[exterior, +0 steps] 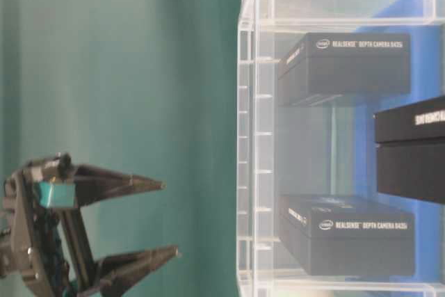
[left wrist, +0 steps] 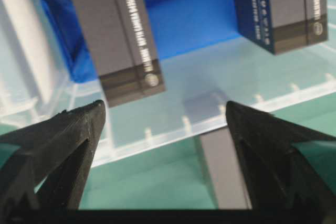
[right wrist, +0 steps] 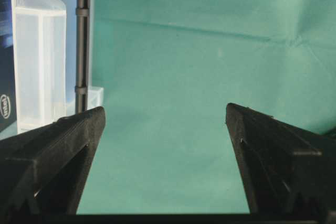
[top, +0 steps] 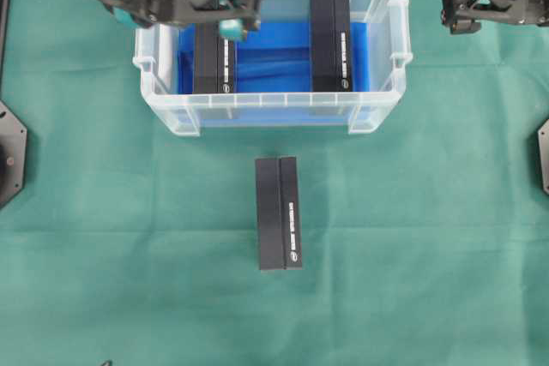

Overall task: Take out the box from the case.
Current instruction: 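Move the left gripper over the left black box pair in the bin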

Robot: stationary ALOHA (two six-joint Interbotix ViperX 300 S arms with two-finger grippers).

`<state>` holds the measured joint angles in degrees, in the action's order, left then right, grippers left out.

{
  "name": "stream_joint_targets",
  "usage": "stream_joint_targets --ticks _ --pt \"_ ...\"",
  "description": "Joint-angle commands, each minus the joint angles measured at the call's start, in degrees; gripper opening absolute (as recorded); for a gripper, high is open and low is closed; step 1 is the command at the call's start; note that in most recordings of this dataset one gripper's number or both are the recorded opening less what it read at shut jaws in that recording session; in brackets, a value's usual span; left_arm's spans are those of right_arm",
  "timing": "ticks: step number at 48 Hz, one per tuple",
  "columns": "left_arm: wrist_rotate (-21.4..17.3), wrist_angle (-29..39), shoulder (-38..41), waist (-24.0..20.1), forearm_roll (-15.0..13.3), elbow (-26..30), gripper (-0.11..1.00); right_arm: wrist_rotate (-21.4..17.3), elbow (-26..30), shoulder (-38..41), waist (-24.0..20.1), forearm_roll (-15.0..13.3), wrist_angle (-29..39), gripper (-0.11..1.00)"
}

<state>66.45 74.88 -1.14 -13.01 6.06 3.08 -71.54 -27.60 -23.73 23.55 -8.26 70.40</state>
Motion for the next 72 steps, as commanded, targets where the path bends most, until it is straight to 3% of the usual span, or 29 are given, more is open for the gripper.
stream_joint_targets --ticks 1,17,72 --pt "0.09 0.09 -0.35 0.18 0.26 2.37 0.93 0.09 1.32 -0.35 0.09 -0.26 -0.18 0.92" --pt "2.55 2.81 -0.53 0.09 0.97 2.02 0.93 0.7 1.32 -0.35 0.0 -0.09 -0.18 0.92" --pt "3.78 3.25 -0.53 0.09 0.97 1.85 0.93 0.7 1.32 -0.35 0.0 0.0 -0.88 0.92"
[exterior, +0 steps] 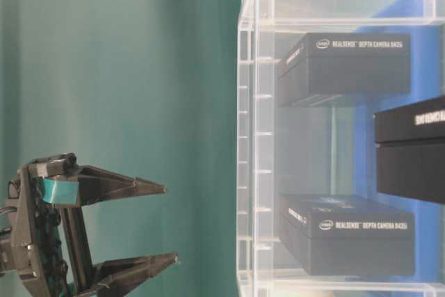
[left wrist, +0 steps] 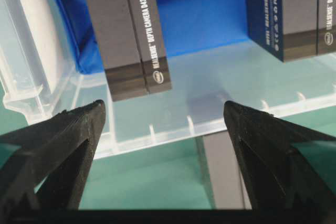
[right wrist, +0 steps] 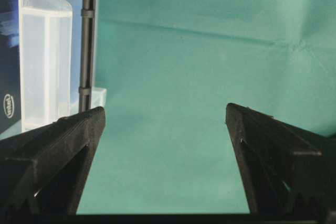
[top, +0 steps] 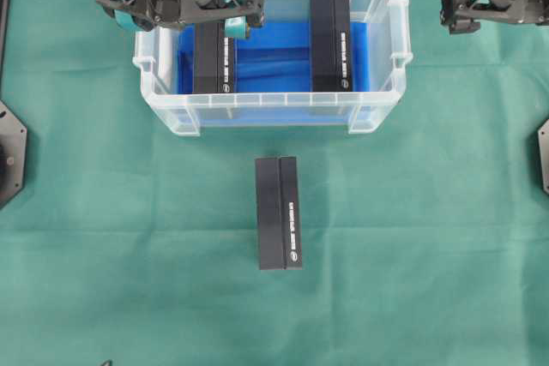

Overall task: Take out the box from the case.
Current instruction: 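Move the left gripper over the left black box pair in the bin, then lower the open left gripper around the left black box pair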

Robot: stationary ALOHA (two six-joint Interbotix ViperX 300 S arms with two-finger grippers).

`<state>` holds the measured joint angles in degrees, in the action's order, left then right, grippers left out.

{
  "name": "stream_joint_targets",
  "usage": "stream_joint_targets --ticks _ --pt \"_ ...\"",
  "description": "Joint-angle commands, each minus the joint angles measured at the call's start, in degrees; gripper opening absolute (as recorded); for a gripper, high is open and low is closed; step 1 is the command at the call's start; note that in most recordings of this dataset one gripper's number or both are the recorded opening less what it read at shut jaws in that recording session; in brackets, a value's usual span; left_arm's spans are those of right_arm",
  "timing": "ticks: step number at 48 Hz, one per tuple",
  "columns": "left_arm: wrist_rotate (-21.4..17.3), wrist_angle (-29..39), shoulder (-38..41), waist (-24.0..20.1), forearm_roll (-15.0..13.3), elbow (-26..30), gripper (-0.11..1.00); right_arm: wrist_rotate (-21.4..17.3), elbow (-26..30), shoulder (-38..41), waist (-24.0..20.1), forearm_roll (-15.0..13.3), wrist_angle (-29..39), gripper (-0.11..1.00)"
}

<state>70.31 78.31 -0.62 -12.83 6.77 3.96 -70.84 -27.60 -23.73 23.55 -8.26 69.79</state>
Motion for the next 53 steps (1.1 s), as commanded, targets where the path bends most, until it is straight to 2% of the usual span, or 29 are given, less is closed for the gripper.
stream_joint_targets --ticks 1,36,53 --pt "-0.09 -0.09 -1.05 -0.09 0.26 0.97 0.93 0.0 1.32 -0.35 0.0 0.0 -0.26 0.92" --pt "0.0 0.88 -1.05 -0.09 0.35 0.88 0.93 0.0 1.41 -0.35 0.0 0.18 -0.88 0.92" --pt "0.18 -1.85 -0.79 -0.7 0.35 -3.43 0.93 0.0 1.41 -0.35 0.09 0.26 -0.88 0.92"
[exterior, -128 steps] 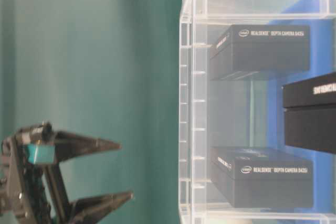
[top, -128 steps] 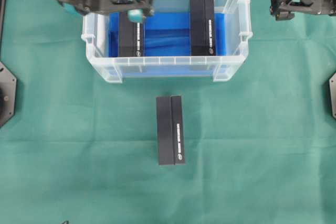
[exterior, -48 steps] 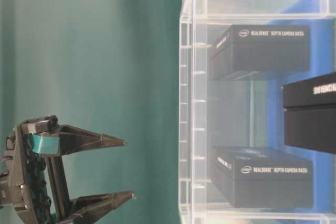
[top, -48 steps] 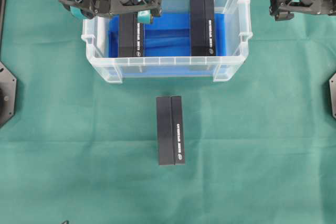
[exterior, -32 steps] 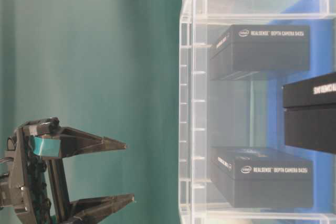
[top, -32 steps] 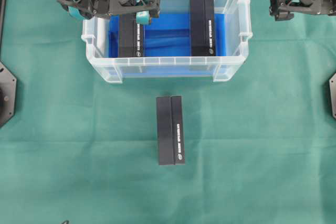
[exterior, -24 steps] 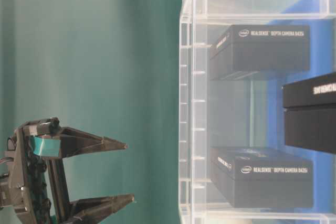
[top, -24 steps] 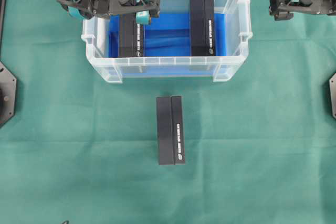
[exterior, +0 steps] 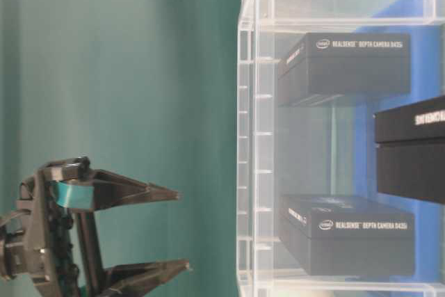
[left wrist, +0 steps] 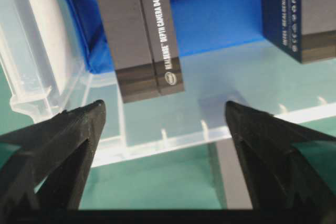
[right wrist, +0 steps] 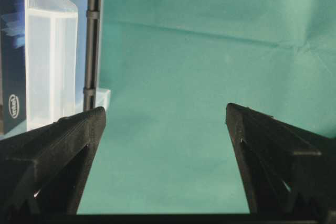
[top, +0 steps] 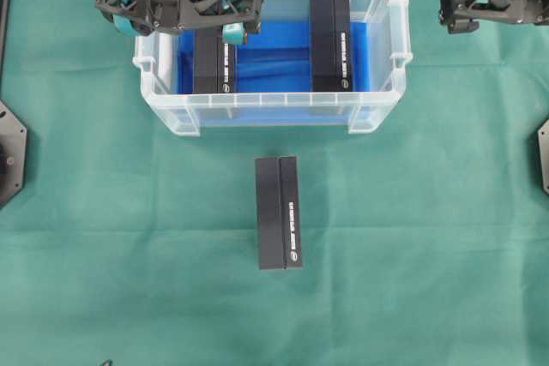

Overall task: Take out the box from the case.
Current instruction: 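Lower the open left gripper around the left black box pair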

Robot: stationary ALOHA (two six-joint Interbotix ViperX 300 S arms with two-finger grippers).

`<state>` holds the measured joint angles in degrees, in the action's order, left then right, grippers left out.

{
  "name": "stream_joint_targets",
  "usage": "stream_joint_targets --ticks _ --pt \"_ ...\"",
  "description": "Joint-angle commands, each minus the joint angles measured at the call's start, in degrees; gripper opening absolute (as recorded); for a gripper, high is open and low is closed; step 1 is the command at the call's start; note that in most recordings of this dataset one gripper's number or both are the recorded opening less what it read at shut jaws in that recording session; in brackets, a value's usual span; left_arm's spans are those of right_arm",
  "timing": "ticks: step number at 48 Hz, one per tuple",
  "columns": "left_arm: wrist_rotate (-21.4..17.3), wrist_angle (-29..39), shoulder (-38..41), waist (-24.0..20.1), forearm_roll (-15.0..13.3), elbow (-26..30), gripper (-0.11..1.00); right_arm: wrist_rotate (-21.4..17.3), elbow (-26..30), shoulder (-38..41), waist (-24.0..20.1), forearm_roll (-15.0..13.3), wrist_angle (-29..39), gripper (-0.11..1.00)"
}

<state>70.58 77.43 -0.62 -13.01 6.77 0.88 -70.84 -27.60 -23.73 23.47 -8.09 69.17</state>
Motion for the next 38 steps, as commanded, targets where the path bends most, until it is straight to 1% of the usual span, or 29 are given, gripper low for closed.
stream_joint_targets --ticks 1,21,38 --pt "-0.09 -1.32 -0.79 -0.53 0.35 -0.79 0.93 0.0 1.41 -0.35 0.09 0.0 -0.26 0.92" --pt "0.09 -9.84 0.09 -1.32 0.35 -8.09 0.93 0.0 1.32 -0.35 0.09 0.0 -0.26 0.92" --pt "0.18 -14.59 2.29 -1.93 0.35 -12.04 0.93 0.0 1.32 -0.35 0.09 0.0 -0.35 0.92"
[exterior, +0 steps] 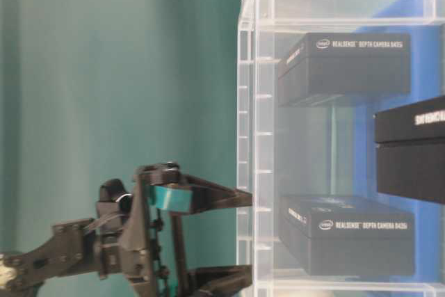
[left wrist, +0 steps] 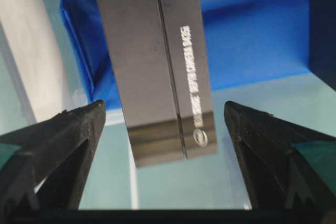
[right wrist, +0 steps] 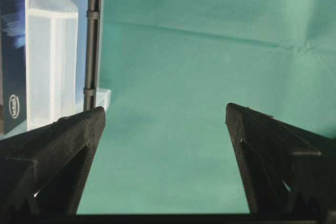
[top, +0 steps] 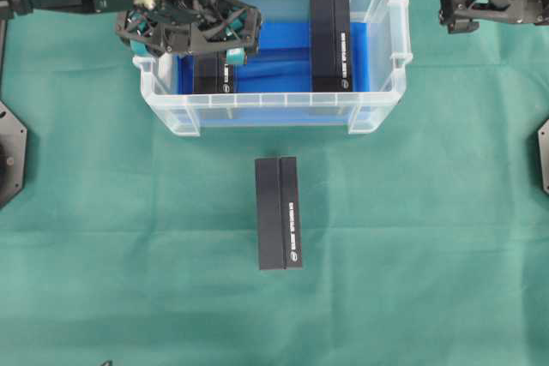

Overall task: Take out the box from the case.
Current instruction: 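Lower the open left gripper around the left black box pair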

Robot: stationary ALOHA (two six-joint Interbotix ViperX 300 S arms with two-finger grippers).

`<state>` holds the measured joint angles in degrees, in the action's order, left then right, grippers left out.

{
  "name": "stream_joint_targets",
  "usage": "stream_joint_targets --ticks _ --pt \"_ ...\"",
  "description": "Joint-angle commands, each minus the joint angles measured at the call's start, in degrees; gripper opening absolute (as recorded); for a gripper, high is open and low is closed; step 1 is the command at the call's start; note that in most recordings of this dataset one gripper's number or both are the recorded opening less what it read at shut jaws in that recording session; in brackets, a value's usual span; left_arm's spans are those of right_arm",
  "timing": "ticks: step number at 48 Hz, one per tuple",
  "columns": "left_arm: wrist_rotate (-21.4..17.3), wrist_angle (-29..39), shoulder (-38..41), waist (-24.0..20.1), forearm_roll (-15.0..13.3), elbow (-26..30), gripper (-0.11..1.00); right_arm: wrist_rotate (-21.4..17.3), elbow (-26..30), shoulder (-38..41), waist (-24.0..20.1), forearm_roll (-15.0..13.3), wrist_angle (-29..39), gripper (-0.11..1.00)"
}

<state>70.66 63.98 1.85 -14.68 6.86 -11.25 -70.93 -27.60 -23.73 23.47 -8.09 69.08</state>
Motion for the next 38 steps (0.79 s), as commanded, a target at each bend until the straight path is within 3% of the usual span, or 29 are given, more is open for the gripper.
stream_joint_targets --ticks 1,38 --pt "0.09 -1.58 0.09 -0.35 0.26 -0.09 0.93 0.09 1.32 -0.35 0.09 0.0 -0.18 0.92" --pt "1.41 -7.38 2.11 -2.2 1.85 -3.25 0.93 0.09 1.49 -0.09 0.09 0.0 -2.64 0.92"
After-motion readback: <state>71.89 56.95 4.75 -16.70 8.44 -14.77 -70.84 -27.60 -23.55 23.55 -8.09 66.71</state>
